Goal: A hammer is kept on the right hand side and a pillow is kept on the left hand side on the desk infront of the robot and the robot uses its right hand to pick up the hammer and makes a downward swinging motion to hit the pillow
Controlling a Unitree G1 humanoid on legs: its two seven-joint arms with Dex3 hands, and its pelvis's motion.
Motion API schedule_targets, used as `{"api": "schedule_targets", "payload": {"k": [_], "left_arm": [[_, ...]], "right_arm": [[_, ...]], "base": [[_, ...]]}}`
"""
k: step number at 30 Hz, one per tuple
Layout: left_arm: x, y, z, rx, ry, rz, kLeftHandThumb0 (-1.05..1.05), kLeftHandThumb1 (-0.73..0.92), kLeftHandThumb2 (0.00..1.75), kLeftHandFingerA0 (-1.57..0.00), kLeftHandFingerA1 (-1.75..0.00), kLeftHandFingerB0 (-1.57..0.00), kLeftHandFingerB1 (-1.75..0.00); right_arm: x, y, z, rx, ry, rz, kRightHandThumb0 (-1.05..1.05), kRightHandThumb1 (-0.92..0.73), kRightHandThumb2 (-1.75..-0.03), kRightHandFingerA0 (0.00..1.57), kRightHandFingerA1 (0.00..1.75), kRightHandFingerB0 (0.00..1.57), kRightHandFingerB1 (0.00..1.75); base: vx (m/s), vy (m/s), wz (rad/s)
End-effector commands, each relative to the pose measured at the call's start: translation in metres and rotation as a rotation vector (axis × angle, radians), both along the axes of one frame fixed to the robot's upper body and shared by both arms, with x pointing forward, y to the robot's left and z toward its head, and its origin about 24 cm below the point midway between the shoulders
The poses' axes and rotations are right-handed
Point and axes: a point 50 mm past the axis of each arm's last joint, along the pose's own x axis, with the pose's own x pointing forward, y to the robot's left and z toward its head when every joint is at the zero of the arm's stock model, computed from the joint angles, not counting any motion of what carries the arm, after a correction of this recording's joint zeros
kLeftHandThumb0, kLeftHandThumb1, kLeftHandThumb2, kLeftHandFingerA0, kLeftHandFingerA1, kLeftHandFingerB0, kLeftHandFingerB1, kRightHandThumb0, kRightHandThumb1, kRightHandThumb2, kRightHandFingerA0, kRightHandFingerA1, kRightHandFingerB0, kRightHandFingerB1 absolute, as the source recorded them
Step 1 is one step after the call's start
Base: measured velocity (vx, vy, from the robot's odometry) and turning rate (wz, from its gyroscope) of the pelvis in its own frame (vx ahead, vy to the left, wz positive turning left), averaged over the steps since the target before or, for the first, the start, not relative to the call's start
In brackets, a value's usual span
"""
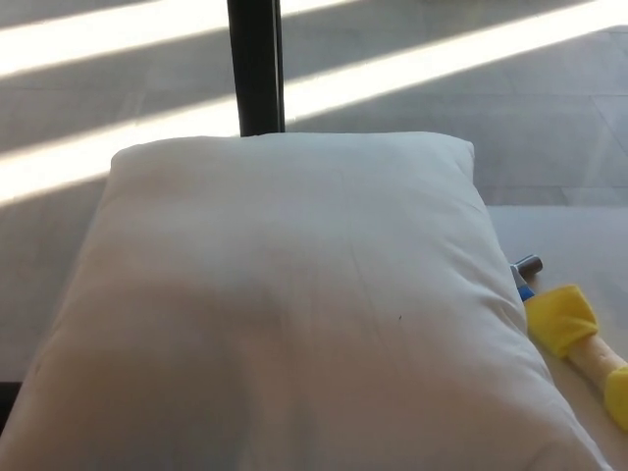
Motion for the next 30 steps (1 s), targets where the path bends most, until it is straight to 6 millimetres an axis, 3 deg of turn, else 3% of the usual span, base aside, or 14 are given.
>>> {"api": "schedule_targets", "payload": {"k": [1,2,7,8,10,11,16,17,18,19,21,30], "left_arm": [[-0.004,0.003,0.002,0.021,0.03,-0.016,-0.61,0.72,0.62,-0.64,-0.58,-0.49,-0.47],[-0.005,0.003,0.002,0.013,0.02,-0.013,-0.61,0.73,0.62,-0.62,-0.57,-0.48,-0.48],[-0.006,0.003,0.002,0.002,0.009,0.003,-0.59,0.72,0.62,-0.59,-0.56,-0.48,-0.47],[-0.006,0.003,0.002,0.004,0.009,-0.003,-0.59,0.73,0.62,-0.59,-0.56,-0.46,-0.47],[-0.005,0.002,0.002,0.005,0.01,-0.012,-0.59,0.73,0.62,-0.59,-0.56,-0.46,-0.47],[-0.006,0.003,0.002,0.01,0.022,-0.032,-0.6,0.73,0.62,-0.58,-0.56,-0.46,-0.47],[-0.007,0.003,0.003,0.016,0.031,-0.025,-0.6,0.74,0.62,-0.59,-0.56,-0.47,-0.46],[-0.007,0.003,0.002,0.024,0.037,-0.033,-0.6,0.74,0.62,-0.6,-0.56,-0.47,-0.46],[-0.007,0.003,0.002,0.017,0.024,-0.012,-0.59,0.72,0.62,-0.6,-0.57,-0.48,-0.48],[-0.007,0.003,0.002,0.012,0.015,-0.002,-0.6,0.72,0.61,-0.61,-0.58,-0.52,-0.5],[-0.008,0.002,0.002,0.009,0.012,-0.018,-0.61,0.75,0.62,-0.58,-0.59,-0.47,-0.49],[-0.009,0.003,0.002,0.018,0.023,-0.02,-0.6,0.74,0.62,-0.63,-0.58,-0.49,-0.48]], "right_arm": [[0.02,0.038,0.0,-0.452,0.219,0.175,-0.86,-0.58,-0.97,0.02,0.31,0.15,0.38],[0.026,0.049,-0.004,-0.493,0.243,0.198,-0.91,-0.6,-0.98,0.03,0.38,0.14,0.4],[0.035,0.062,-0.012,-0.53,0.286,0.232,-0.85,-0.56,-0.94,0.06,0.47,0.14,0.41],[0.035,0.063,-0.013,-0.537,0.29,0.237,-0.84,-0.72,-0.63,0.05,0.47,0.23,0.28],[0.037,0.064,-0.014,-0.549,0.298,0.243,-0.84,-0.72,-0.63,0.05,0.47,0.23,0.28],[0.039,0.069,-0.019,-0.551,0.317,0.257,-0.83,-0.56,-0.93,0.04,0.46,0.19,0.43],[0.043,0.081,-0.032,-0.598,0.356,0.286,-0.77,-0.55,-0.89,0.07,0.51,0.25,0.44],[0.044,0.082,-0.034,-0.614,0.378,0.288,-0.75,-0.69,-0.62,0.09,0.46,0.33,0.31],[0.044,0.083,-0.036,-0.626,0.393,0.29,-0.75,-0.69,-0.62,0.09,0.46,0.34,0.32],[0.045,0.084,-0.038,-0.639,0.407,0.293,-0.76,-0.55,-0.9,0.06,0.5,0.28,0.45],[0.046,0.085,-0.041,-0.658,0.42,0.292,-0.76,-0.55,-0.89,0.07,0.51,0.28,0.45],[0.053,0.089,-0.06,-0.703,0.505,0.26,-0.76,-0.55,-0.9,0.08,0.55,0.28,0.45]], "base": [[0.0,0.0,0.0],[0.0,0.0,0.0],[0.0,0.0,0.0],[0.0,0.0,0.0],[0.0,0.0,0.0],[0.0,0.0,0.0],[0.0,0.0,0.0],[0.0,0.0,0.0],[0.0,0.0,0.0],[0.0,0.0,0.0],[0.0,0.0,0.0],[0.0,0.0,0.0]]}}
